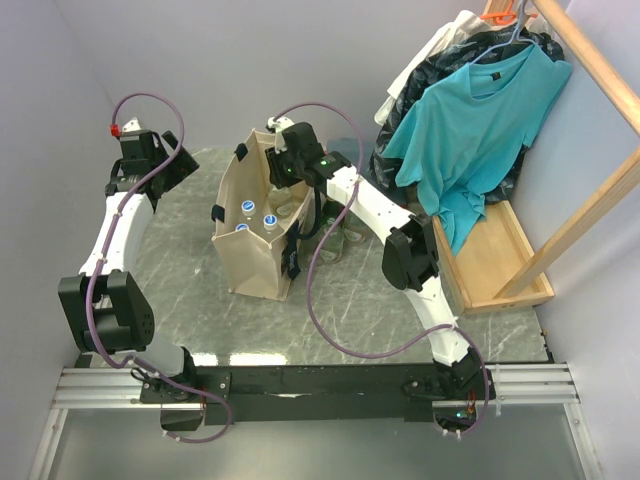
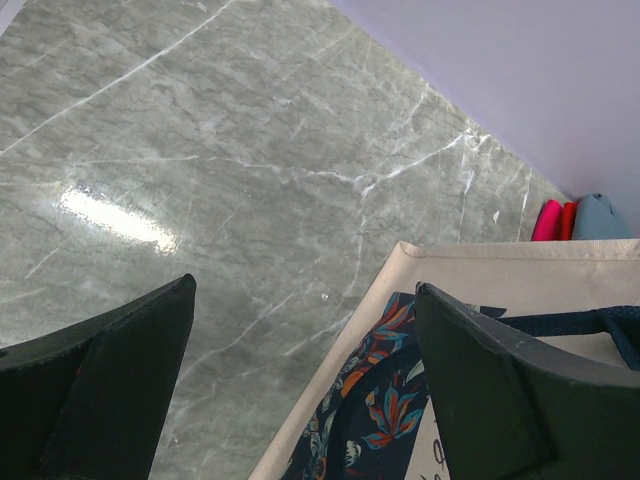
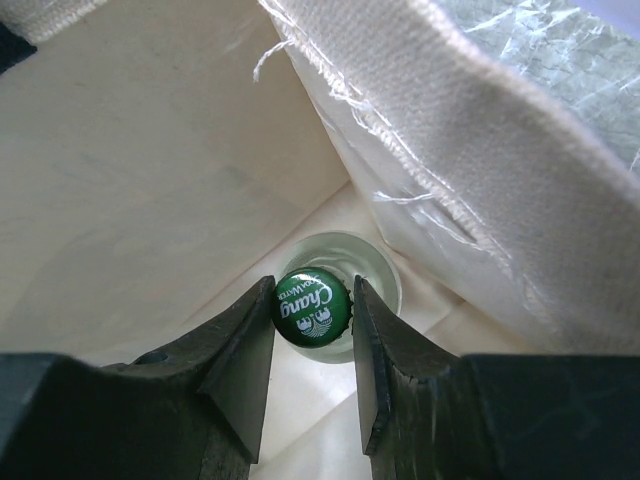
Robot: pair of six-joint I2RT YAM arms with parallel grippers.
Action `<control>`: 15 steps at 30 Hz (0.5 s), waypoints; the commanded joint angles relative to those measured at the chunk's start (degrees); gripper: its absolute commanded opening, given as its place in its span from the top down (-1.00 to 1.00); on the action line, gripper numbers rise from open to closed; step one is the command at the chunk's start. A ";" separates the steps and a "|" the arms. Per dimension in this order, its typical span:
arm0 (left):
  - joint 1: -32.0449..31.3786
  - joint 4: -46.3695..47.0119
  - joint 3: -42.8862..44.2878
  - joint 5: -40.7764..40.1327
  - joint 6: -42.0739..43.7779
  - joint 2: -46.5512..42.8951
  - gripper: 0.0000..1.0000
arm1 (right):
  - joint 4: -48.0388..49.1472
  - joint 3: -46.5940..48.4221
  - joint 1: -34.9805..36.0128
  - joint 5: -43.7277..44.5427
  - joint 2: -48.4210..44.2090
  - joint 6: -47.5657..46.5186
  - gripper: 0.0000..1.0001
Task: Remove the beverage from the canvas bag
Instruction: Take out the drink from the canvas bag.
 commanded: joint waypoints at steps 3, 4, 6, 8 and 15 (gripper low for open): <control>0.13 1.04 -0.01 0.93 0.87 -1.90 -0.93 | 1.55 -0.13 -0.03 -0.45 -0.80 -0.07 1.00; 0.13 1.04 -0.01 0.93 0.87 -1.90 -0.93 | 3.29 -1.19 -0.03 -0.46 -1.42 -0.16 1.00; 0.22 1.12 -0.01 0.93 0.87 -1.90 -0.93 | 5.23 -4.08 0.06 -0.63 -3.61 -0.42 1.00; 0.13 1.12 -0.01 0.93 0.87 -1.81 -0.93 | 7.61 -5.58 0.32 -0.63 -5.19 -0.60 1.00; 0.22 1.30 0.07 1.10 0.78 -1.63 -0.93 | 8.93 -4.27 0.41 0.07 -6.69 -0.87 1.00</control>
